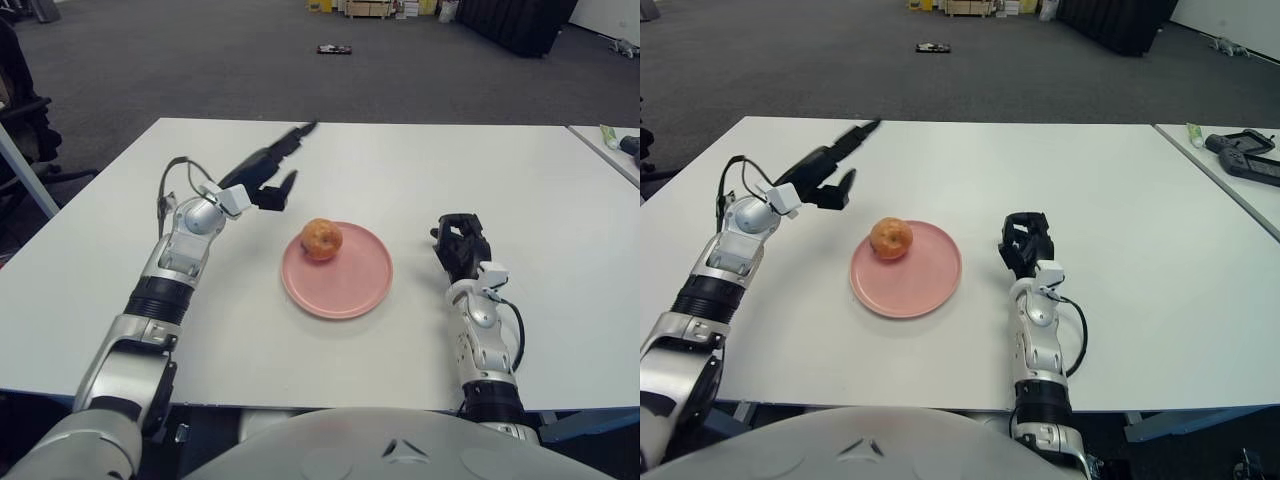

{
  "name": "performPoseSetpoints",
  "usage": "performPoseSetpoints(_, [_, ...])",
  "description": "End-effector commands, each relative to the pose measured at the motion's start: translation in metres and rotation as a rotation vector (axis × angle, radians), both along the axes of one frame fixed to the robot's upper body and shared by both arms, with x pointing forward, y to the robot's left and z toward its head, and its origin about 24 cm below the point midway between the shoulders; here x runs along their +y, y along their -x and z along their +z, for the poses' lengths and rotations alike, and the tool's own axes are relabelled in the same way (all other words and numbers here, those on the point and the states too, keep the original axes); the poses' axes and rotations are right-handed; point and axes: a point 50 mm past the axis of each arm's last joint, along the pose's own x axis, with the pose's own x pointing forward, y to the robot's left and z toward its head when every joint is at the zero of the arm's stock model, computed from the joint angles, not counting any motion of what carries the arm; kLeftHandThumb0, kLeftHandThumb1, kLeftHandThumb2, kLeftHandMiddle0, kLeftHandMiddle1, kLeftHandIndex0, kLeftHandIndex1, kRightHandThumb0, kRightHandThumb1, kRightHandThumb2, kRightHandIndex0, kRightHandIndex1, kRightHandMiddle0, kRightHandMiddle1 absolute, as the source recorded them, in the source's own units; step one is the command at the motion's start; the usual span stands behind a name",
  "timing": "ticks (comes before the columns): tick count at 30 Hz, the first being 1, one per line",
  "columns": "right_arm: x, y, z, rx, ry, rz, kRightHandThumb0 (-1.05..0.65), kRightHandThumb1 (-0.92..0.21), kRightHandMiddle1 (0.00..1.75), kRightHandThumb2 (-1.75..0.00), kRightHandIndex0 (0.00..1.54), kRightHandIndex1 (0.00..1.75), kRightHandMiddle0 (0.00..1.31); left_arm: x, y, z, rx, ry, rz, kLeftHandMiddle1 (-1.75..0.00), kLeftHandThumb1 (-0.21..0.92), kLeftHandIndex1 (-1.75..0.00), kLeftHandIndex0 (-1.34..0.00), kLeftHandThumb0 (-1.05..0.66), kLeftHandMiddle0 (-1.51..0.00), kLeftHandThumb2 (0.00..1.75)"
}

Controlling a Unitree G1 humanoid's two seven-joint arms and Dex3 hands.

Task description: Put the apple into the plate.

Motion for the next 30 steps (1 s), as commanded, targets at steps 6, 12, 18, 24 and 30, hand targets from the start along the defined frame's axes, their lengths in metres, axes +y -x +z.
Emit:
performPoseSetpoints(6, [0.002,-0.017,0.015,-0.064,0.02,0.012,-0.35,-0.89,1.75,-0.58,0.41,1.42,0.21,0.008,0.002,-0.018,0.003,0.296,0.201,-1.0,0.92,-1.2,0.0,-0.85,-0.01,1.2])
performPoseSetpoints(12, [0.002,-0.025,0.021,-0.089,0.011,0.016,-0.35,-0.88,1.75,-0.58,0.42,1.42,0.21,0.007,0.009,-0.03,0.074,0.499,0.278,-1.16,0.92,-1.45,0.0,-0.74,-0.08,1.12])
performPoseSetpoints(18, [0.004,-0.032,0.026,-0.102,0.003,0.007,-0.35,-0.88,1.75,-0.59,0.45,1.42,0.22,0.005,0.011,-0.039,0.138,0.573,0.326,-1.26,0.92,-1.58,0.0,-0.66,-0.14,1.05])
performPoseSetpoints(24, [0.005,-0.035,0.028,-0.105,0.015,0.006,-0.35,-0.88,1.75,-0.58,0.45,1.41,0.22,0.002,0.015,-0.053,0.185,0.607,0.377,-1.35,0.92,-1.7,0.0,-0.6,-0.2,1.04])
performPoseSetpoints(30, [0.005,-0.034,0.025,-0.091,0.031,0.014,-0.35,-0.89,1.75,-0.57,0.45,1.42,0.21,0.005,0.017,-0.067,0.229,0.632,0.433,-1.42,0.92,-1.74,0.0,-0.58,-0.23,1.04])
